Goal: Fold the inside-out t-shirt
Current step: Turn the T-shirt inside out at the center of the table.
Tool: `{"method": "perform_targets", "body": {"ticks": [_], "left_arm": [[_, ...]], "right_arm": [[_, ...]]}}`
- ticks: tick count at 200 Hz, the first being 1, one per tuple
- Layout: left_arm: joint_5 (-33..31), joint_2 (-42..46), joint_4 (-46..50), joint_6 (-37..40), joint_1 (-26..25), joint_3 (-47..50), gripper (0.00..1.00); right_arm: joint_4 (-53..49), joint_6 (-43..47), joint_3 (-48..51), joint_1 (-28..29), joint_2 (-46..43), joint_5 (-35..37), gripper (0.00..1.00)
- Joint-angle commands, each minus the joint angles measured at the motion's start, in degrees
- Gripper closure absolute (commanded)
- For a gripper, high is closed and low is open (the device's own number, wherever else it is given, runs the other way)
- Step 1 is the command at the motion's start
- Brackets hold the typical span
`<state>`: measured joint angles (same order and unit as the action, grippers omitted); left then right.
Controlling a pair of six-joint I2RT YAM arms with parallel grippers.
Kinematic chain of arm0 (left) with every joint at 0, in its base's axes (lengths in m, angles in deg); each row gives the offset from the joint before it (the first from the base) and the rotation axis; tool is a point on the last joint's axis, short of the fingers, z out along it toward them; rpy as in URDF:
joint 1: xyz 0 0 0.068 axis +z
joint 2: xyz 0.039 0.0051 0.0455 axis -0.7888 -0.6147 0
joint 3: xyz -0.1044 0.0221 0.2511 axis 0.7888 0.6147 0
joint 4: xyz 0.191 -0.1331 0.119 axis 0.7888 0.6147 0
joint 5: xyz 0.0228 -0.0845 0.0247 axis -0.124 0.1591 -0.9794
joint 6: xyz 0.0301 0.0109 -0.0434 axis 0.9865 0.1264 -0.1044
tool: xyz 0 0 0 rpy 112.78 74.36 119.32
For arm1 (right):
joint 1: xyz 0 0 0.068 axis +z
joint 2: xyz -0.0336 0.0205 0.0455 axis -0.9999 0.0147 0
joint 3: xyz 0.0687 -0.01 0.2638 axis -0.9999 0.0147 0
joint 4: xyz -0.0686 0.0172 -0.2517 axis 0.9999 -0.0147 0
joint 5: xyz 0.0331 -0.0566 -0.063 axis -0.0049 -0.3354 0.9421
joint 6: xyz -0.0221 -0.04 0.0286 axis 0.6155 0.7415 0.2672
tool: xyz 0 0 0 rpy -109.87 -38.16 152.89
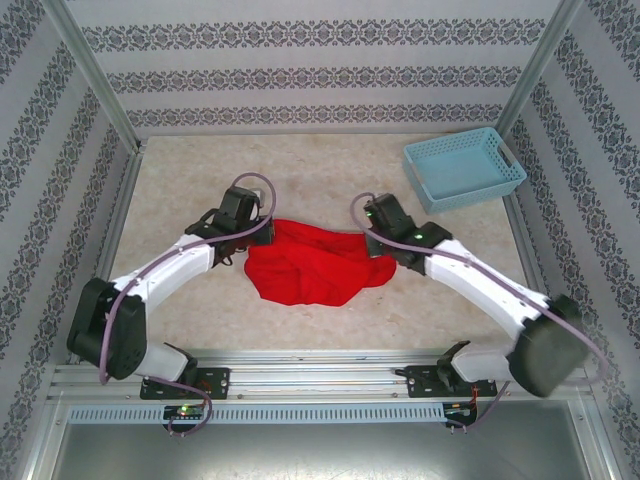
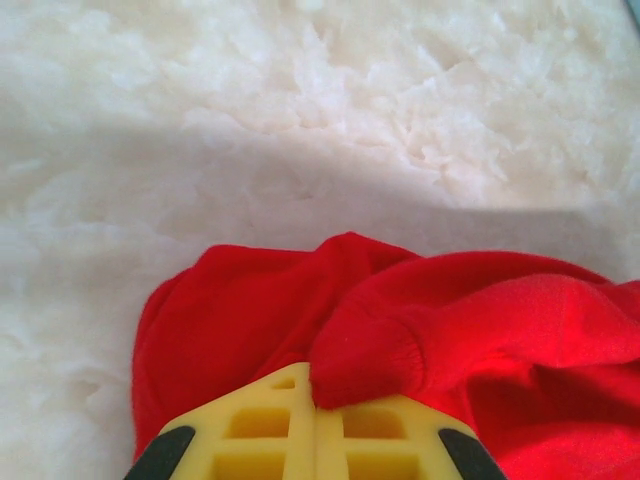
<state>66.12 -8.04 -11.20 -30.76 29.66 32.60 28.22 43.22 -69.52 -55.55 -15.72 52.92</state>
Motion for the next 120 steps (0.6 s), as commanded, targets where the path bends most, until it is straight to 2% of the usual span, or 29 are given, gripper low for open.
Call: {"method": "perform_targets", "body": {"ticks": [1,21,43,76,96,120], "left_arm": [[-2.98,10.58,-0.58,0.37,3.1,1.35,1.0],[-2.84,20.56,-6.5,-0.26,4.0,5.81,1.0],[-1.67,21.71,-6.46,0.41,4.04,6.26,1.0],[-4.18,12.08,0.85,-0.48,4.22,2.98,1.0],[-1.99,6.18,5.67,-0.38,4.35,-0.94,1.0],[0.4,8.28,3.8,-0.6,4.35,-1.24,1.0]], "right_arm": [[0.08,-0.38,1.87,-5.52,-10.69,-4.92,1.0],[3.43,-3.43,5.29,-12.45,-19.53,-13.61,1.0],[5.58,-5.23,8.05,-15.29,-22.69,-19.06,1.0],[6.2,-7.83,11.62,-15.67,-19.65,-17.67,1.0],[5.84,-7.85,11.65,-16.39,-18.83,-17.89,1.0],[3.67,-6.49,9.31,-17.4,-20.43,-15.88,1.0]]}}
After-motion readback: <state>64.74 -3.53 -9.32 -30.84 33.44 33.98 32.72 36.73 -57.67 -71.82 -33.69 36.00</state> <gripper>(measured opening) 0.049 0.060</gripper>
